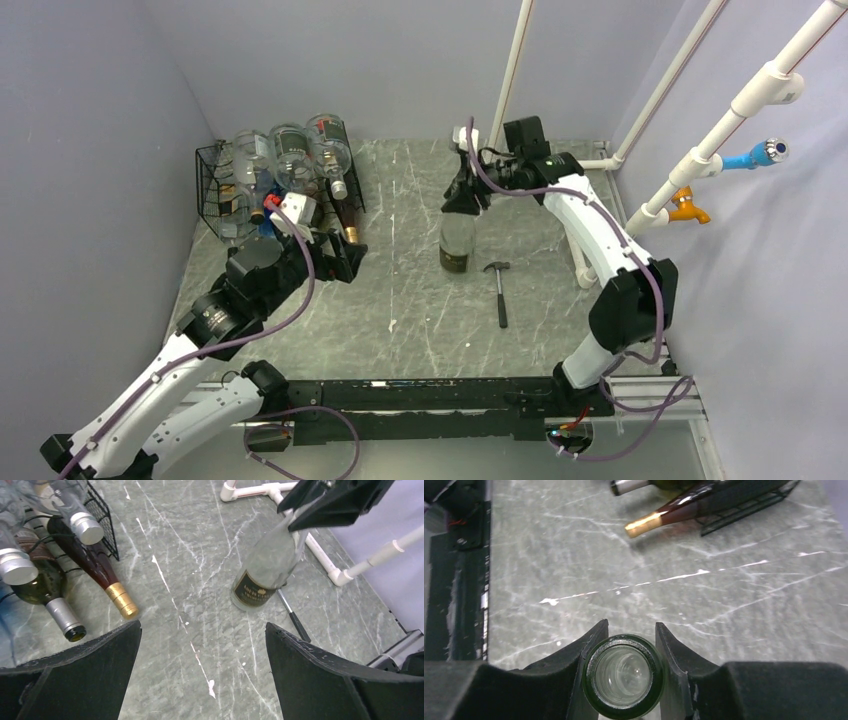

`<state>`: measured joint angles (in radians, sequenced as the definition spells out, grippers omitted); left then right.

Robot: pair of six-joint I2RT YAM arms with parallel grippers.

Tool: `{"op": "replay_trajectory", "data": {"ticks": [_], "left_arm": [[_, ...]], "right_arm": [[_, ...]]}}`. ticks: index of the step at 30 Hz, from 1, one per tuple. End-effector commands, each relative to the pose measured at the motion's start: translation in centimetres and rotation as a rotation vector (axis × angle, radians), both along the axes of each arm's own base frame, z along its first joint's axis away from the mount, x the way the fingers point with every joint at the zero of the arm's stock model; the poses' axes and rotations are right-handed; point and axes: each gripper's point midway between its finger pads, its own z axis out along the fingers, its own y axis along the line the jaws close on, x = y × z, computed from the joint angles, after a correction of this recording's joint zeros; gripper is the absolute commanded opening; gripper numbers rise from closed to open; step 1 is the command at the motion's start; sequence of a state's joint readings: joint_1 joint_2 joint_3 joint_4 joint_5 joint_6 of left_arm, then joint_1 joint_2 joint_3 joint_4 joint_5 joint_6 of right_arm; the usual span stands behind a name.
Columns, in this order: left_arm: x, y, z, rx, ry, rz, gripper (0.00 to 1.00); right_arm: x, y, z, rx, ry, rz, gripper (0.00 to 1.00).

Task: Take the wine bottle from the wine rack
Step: Move the wine bottle to the center of the board.

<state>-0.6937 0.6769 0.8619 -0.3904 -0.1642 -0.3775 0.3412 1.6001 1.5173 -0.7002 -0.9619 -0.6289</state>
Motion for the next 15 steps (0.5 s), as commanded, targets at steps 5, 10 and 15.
{"op": "replay_trajectory", "data": {"ticks": [5, 10, 15], "left_arm": [[0.6, 1.9, -0.2, 0.053, -0.026, 0.084, 0.99], [0.8, 2.2, -0.3, 0.071, -0.025, 0.1, 0.99], [1.0, 2.7, -0.4, 0.092, -0.029, 0.121, 1.0]], "right_arm": [[10.9, 0.2, 8.6, 0.117, -0.273, -0.237, 0.0], [16.9, -0.7, 10.3, 0.165, -0.312, -0.398, 0.0], [21.1, -1.3, 11.2, 0.198, -0.342, -0.538, 0.0]]}}
